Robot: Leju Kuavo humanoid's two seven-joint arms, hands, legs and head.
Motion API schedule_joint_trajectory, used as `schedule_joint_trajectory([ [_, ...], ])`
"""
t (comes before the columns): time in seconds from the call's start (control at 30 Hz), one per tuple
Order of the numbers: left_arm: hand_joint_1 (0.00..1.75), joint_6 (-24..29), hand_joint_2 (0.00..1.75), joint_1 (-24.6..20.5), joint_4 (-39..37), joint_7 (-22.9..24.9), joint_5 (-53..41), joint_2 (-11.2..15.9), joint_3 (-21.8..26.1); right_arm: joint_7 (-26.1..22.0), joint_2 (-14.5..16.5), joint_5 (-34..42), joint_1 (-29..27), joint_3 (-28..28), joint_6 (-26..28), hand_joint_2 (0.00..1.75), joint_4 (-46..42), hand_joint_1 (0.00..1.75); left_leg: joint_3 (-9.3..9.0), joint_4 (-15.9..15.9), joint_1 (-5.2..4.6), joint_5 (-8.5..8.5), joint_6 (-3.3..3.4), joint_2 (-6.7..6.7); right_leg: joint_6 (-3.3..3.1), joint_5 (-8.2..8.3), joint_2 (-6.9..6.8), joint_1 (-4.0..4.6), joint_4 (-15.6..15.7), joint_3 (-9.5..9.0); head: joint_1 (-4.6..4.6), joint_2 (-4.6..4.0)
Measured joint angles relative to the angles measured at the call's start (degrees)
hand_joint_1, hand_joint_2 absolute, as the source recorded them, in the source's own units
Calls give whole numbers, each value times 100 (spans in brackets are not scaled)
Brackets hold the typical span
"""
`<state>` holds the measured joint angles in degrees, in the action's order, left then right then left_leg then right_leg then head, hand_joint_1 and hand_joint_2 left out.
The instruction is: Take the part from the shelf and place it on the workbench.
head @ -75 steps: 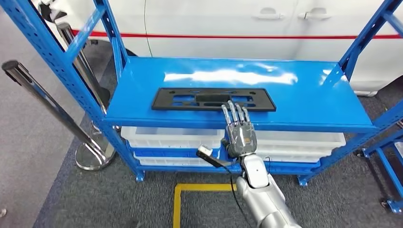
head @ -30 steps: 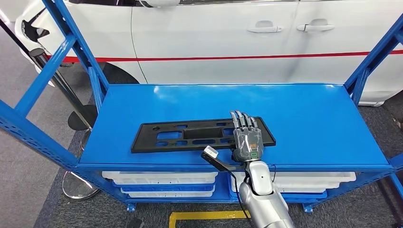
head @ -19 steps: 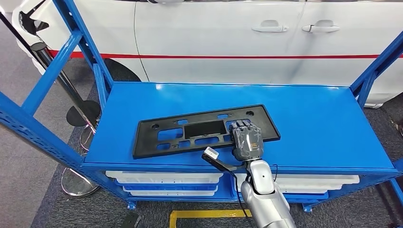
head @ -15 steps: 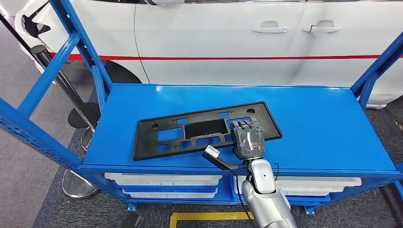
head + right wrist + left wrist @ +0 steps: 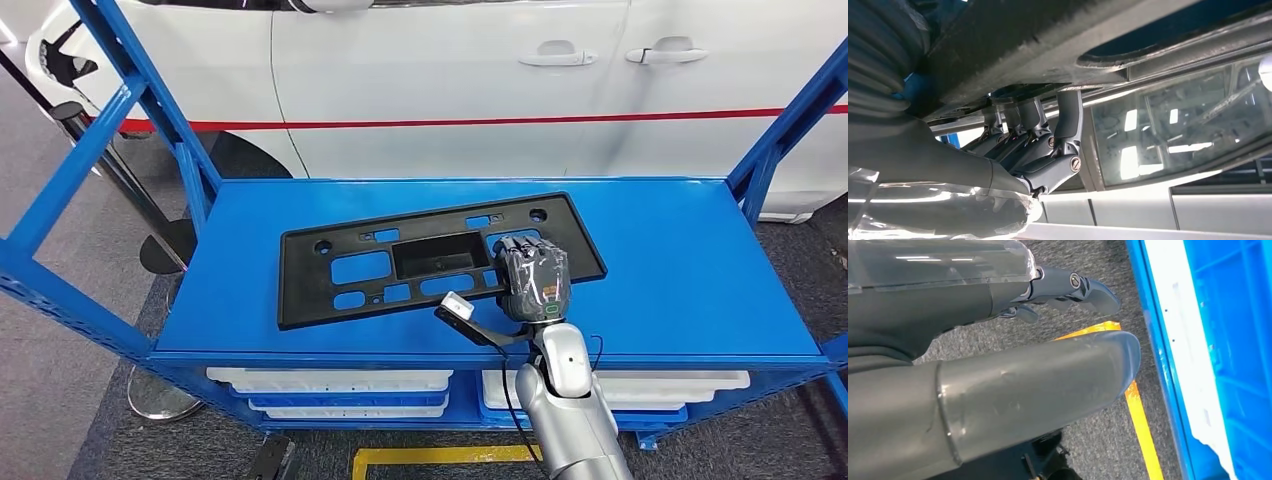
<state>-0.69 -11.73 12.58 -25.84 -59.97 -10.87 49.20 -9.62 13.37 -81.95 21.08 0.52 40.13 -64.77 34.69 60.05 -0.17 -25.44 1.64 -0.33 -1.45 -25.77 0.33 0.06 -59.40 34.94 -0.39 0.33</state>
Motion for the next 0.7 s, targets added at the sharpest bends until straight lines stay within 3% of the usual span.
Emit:
schedule_joint_trajectory([
  [0.1, 0, 8, 0, -16, 1, -6, 1, 4, 2, -4, 19, 8, -4, -32, 0, 175, -25, 175, -75, -183, -10, 9, 44, -7, 87, 9, -9, -10, 12, 17, 0, 0],
  [0.17, 0, 9, 0, -18, 1, -8, 0, 1, 3, -7, 21, 10, 0, -46, 0, 175, -50, 175, -122, -285, 24, 65, 77, -2, 150, -89, -13, -7, -109, 60, 2, 0],
  [0.27, 0, 10, 0, -26, 1, -9, 1, -4, 7, -13, 21, 27, -2, -78, -2, 175, -70, 175, -150, -337, 34, 96, 115, 11, 228, -567, -15, -45, -1003, 469, 3, 0],
  [0.3, 0, 17, 0, -24, 1, -21, 2, -6, 8, -52, 20, 51, -16, -91, -2, 175, -72, 175, -147, -330, 35, 93, 118, 11, 252, -672, -16, -67, -1312, 623, 3, 0],
  [0.33, 0, 36, 0, -18, 1, -51, 2, -6, 8, -164, 22, 104, -34, -113, -2, 175, -83, 175, -144, -317, 39, 86, 113, 8, 272, -670, -18, -89, -1451, 700, 2, 0],
  [0.37, 0, 65, 0, -12, 1, -93, 7, -6, 9, -375, 38, 191, -47, -155, -2, 175, -124, 175, -139, -295, 46, 73, 99, 4, 291, -562, -21, -111, -1379, 673, 3, 0],
  [0.47, 0, 197, 0, -3, 2, -250, 32, -2, 7, -1345, 203, 667, -57, -353, -1, 175, -462, 175, -109, -151, 66, -21, 12, -2, 320, -89, -25, -152, -429, 214, 3, 0],
  [0.53, 0, 243, 0, 8, 3, -352, 72, 4, 2, -1750, 344, 1080, -96, -396, -1, 175, -857, 175, -72, -80, 52, -67, -55, -5, 264, -51, -19, -139, -140, 82, 1, 0],
  [0.63, 0, 144, 0, 81, 3, -473, 172, 13, -2, -1844, 495, 1289, -206, -245, -1, 175, -1520, 175, -64, -65, 58, -96, -140, -8, 130, -51, -13, -120, -125, 85, 0, 0],
  [0.7, 0, 66, 0, 120, 3, -499, 221, 16, -2, -1854, 570, 1235, -289, -16, -1, 175, -1870, 175, 48, 222, 73, -303, -189, -2, 55, -36, -13, -133, -93, 69, -2, 0],
])
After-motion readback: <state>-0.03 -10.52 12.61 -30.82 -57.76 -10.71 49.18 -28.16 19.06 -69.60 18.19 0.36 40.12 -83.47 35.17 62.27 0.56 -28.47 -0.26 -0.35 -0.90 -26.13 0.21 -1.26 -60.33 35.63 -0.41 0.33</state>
